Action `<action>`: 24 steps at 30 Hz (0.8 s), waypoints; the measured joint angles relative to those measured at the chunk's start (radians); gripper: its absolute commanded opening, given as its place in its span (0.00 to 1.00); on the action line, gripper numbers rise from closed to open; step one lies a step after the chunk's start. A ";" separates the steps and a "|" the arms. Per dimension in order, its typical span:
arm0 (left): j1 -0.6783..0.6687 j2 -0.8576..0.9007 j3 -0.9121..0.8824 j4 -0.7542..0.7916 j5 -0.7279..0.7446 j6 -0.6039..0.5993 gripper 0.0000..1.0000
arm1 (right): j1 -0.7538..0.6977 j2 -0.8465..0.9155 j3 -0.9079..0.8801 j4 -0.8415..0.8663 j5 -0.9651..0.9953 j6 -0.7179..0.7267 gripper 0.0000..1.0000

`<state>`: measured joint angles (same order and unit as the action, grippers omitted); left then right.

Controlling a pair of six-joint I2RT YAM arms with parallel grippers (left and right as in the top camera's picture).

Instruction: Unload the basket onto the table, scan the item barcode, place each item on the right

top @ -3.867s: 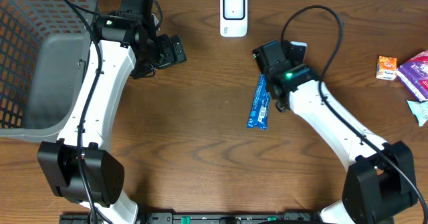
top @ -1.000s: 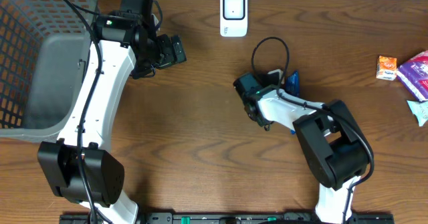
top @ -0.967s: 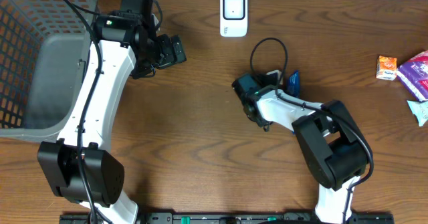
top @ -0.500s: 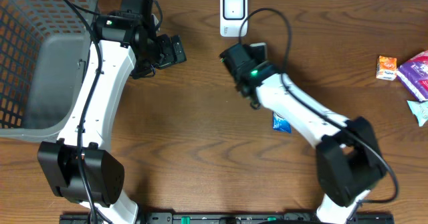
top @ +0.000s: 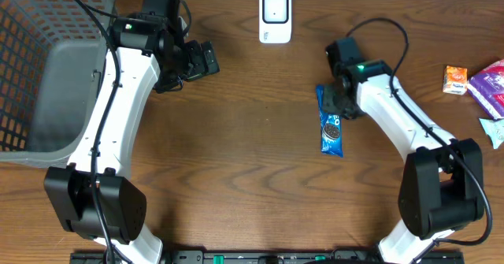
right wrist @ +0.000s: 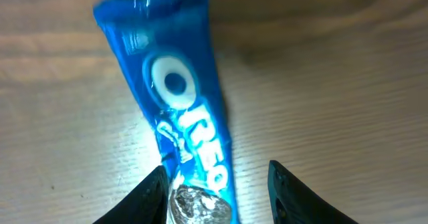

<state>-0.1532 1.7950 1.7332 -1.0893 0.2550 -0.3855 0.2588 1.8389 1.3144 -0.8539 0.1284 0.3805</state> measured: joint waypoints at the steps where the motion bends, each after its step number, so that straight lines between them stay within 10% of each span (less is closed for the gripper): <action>1: 0.000 0.000 0.000 0.000 0.000 0.000 0.98 | -0.010 0.000 -0.025 0.021 -0.033 -0.011 0.45; 24: 0.000 0.000 0.000 0.000 0.000 0.000 0.98 | -0.026 -0.005 -0.249 0.275 -0.177 -0.058 0.53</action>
<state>-0.1532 1.7950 1.7332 -1.0893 0.2550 -0.3855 0.2329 1.8339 1.0649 -0.5785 -0.0486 0.3222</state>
